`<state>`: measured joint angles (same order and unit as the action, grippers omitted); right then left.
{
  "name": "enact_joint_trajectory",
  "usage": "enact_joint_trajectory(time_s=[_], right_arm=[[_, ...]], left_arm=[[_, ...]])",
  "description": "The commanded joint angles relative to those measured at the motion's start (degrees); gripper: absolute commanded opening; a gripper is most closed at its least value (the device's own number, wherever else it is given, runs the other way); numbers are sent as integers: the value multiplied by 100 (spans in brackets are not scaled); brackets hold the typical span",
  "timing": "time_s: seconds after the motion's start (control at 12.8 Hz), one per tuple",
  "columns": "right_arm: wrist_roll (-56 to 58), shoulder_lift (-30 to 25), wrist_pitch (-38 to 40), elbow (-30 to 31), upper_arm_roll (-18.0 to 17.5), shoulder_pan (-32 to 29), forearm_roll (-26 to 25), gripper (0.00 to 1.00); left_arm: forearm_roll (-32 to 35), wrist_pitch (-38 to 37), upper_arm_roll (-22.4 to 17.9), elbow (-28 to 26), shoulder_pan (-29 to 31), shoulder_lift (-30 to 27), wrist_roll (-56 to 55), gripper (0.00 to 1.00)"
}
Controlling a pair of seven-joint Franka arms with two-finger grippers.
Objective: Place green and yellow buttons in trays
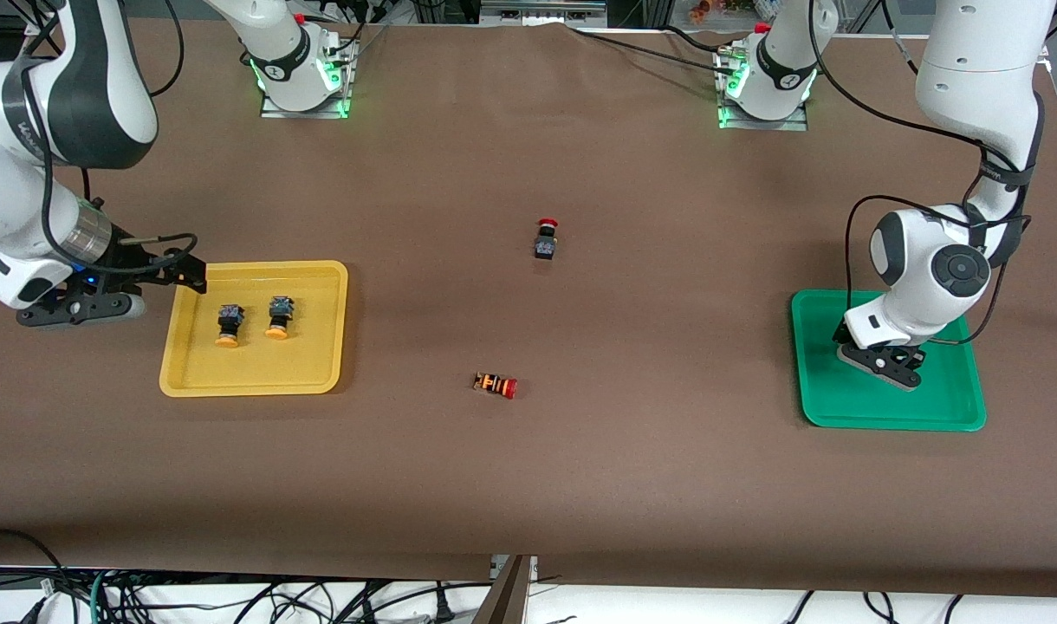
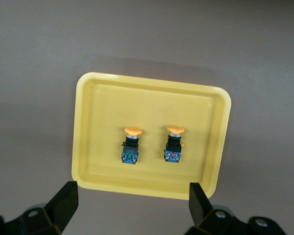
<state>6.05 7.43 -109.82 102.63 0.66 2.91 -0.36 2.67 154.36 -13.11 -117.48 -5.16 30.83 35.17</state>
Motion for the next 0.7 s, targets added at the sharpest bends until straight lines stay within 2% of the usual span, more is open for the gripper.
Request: enact_joint_trajectory(time_s=[0.0,0.23,0.47,0.63], right_arm=[[63,-391,345,91,-171,-203,-87,100],[64,-523,907,-207,-154,-247,-104,100],[37,-524,1689,-743,-136,-247,-113,100],[28,-532,2094,-998,-92,-256,-104,100]], left_arm=[[40,-28,-34,-3,15,-190,60,100],[40,-877,-34,154,15,-682,34,100],[40,-3036,-8,1101,6,-964,-19,100],[32,-4111,1,1656,7,-1113,-45,100]])
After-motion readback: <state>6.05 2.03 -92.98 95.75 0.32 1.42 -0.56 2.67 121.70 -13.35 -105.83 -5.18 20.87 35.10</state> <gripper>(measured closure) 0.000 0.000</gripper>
